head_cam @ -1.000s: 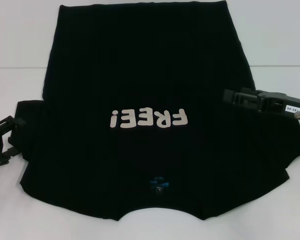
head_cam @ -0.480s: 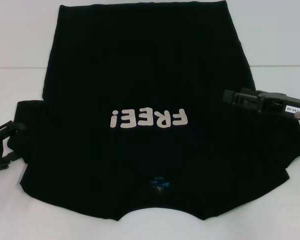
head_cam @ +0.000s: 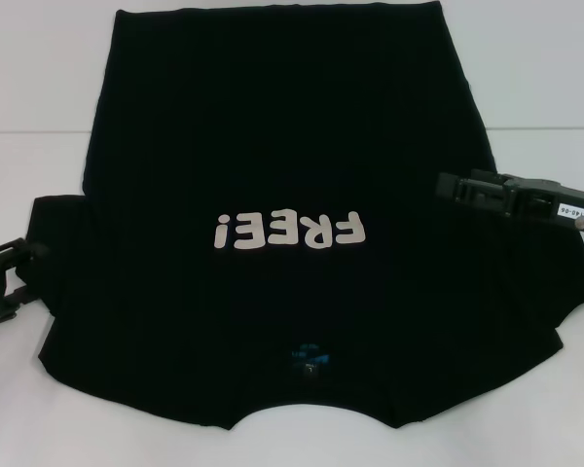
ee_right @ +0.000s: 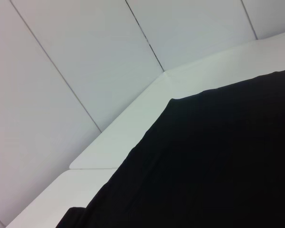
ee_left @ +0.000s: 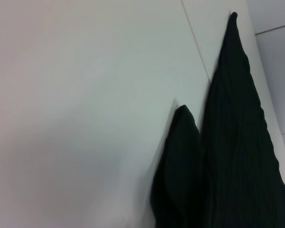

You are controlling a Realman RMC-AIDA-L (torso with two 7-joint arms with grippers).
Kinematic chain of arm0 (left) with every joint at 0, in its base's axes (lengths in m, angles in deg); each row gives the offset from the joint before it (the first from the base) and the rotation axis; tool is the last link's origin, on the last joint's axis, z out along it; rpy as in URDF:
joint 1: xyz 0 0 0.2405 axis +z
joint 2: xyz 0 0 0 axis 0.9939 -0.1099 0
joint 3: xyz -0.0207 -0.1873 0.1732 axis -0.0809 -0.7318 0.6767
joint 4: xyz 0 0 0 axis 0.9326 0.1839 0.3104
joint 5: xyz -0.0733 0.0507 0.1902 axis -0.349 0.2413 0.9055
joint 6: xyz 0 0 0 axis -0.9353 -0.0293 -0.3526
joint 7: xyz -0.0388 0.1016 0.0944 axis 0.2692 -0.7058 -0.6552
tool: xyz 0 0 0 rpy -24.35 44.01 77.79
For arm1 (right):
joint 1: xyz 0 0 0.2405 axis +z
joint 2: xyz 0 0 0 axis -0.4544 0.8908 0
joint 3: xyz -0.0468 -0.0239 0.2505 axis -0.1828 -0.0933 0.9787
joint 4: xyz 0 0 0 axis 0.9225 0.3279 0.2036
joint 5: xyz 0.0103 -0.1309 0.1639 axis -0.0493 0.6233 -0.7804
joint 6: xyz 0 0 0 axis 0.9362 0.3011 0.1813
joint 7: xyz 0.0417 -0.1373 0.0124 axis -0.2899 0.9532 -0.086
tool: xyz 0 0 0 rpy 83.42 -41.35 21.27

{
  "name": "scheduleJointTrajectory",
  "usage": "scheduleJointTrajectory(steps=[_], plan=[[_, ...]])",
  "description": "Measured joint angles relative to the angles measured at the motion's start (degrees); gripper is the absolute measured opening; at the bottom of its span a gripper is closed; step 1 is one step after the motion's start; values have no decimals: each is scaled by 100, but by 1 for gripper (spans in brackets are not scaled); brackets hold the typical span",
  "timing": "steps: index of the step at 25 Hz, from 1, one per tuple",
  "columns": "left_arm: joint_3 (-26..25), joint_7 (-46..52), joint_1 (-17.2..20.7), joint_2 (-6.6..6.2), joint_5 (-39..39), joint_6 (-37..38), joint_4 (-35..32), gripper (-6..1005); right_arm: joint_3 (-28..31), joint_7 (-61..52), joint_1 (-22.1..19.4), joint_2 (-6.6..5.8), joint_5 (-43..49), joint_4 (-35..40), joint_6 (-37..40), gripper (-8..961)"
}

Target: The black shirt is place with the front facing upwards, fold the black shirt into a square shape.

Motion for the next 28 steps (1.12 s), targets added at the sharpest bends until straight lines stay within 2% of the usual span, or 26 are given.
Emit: scheduleJointTrajectory(steps=[2, 19, 22, 28], plan=[[6, 2, -7, -6, 1, -5, -1, 866, 6, 3, 0, 0, 0, 0, 0, 775], [-1, 17, -23, -14, 166, -62, 1, 238, 19, 9, -13, -1, 0, 0, 15, 769], [-1, 17, -39, -25, 241, -68, 0, 11, 19, 9, -24, -6, 0, 0, 31, 769], [-1, 16, -48, -31, 266, -105, -9, 6, 19, 9, -35, -9, -1, 0, 42, 767]])
